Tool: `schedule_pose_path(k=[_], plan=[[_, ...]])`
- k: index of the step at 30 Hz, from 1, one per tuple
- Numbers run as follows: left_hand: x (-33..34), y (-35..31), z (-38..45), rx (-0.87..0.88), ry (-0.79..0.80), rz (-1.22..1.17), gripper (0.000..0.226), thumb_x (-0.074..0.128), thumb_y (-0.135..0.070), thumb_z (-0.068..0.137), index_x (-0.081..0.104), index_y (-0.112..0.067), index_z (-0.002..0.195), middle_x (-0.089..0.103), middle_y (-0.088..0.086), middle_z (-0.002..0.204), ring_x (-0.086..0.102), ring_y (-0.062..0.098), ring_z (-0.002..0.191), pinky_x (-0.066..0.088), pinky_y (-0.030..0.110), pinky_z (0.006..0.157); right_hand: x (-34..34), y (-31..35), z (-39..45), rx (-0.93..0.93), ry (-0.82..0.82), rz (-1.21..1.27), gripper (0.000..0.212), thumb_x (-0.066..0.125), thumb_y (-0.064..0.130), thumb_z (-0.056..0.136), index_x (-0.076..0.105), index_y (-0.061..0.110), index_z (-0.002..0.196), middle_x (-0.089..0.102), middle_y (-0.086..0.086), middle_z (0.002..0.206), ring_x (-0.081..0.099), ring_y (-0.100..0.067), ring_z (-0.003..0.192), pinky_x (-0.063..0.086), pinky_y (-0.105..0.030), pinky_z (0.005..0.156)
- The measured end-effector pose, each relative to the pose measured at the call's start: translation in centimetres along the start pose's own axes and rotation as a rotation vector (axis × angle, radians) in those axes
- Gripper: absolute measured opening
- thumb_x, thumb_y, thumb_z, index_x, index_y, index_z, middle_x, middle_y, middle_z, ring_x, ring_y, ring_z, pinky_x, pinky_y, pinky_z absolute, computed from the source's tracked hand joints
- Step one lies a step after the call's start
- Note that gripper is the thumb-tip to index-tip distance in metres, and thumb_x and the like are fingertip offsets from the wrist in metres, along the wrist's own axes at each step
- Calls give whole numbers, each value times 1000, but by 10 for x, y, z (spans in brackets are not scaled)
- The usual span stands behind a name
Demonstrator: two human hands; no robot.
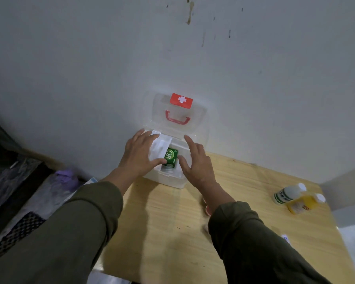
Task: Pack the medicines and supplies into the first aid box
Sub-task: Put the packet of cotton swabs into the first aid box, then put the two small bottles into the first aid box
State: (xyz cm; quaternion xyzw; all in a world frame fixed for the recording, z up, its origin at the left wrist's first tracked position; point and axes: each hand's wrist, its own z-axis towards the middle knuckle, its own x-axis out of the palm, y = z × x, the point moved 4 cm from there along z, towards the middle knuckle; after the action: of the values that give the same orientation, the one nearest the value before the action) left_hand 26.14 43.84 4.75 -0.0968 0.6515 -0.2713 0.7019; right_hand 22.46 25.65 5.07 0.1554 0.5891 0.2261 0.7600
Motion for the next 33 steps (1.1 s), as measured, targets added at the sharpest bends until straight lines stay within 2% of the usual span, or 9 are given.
schedule_pose_path(k=[4,9,13,15,18,22,28,33], plan=[[9,-45,13,180,-51,-88,71,70,-46,77,40,-25,138,37,0,149,23,21,142,19,40,115,-38,-24,-10,53,-174,-157,61,58,36,86,31,29,141,51,-10,123,53,-24,105,43,-38,86],[37,-106,20,377,-100,-109,59,76,-38,73,55,-20,126,48,5,140,35,26,136,31,45,108,-88,-64,-45,131,-385,-413,61,68,34,74,42,27,128,56,-10,106,56,-24,86,37,-32,70],[72,-154,22,504,-62,-162,53,77,-34,73,59,-19,121,53,7,133,42,29,131,34,44,104,-125,-102,-87,269,-470,-521,58,69,33,71,47,27,124,58,-8,103,58,-25,84,38,-35,68],[88,-182,18,552,-40,-201,51,75,-32,75,58,-19,121,53,6,133,42,28,130,33,42,103,-141,-123,-111,355,-498,-535,55,66,33,71,49,29,122,58,-8,104,59,-26,86,38,-35,70],[113,-219,10,633,7,-246,49,73,-32,77,57,-20,122,53,5,132,43,26,129,34,42,102,-159,-151,-144,464,-533,-556,54,69,29,70,50,28,121,58,-8,104,58,-26,91,30,-32,71],[150,-259,1,694,61,-303,48,74,-29,75,58,-20,120,56,6,128,46,23,123,39,43,97,-172,-186,-176,549,-561,-589,50,65,31,73,50,29,121,58,-8,104,59,-24,87,28,-30,70],[204,-302,1,721,137,-314,50,72,-27,77,55,-24,125,53,5,130,47,26,122,40,43,96,-181,-237,-193,569,-590,-485,48,66,30,77,51,28,122,58,-12,107,60,-27,83,42,-34,71],[234,-321,10,734,140,-347,48,67,-24,82,53,-26,128,54,6,132,47,28,123,39,46,97,-176,-273,-189,530,-598,-353,47,65,30,82,45,32,124,57,-12,110,59,-28,82,49,-37,67]])
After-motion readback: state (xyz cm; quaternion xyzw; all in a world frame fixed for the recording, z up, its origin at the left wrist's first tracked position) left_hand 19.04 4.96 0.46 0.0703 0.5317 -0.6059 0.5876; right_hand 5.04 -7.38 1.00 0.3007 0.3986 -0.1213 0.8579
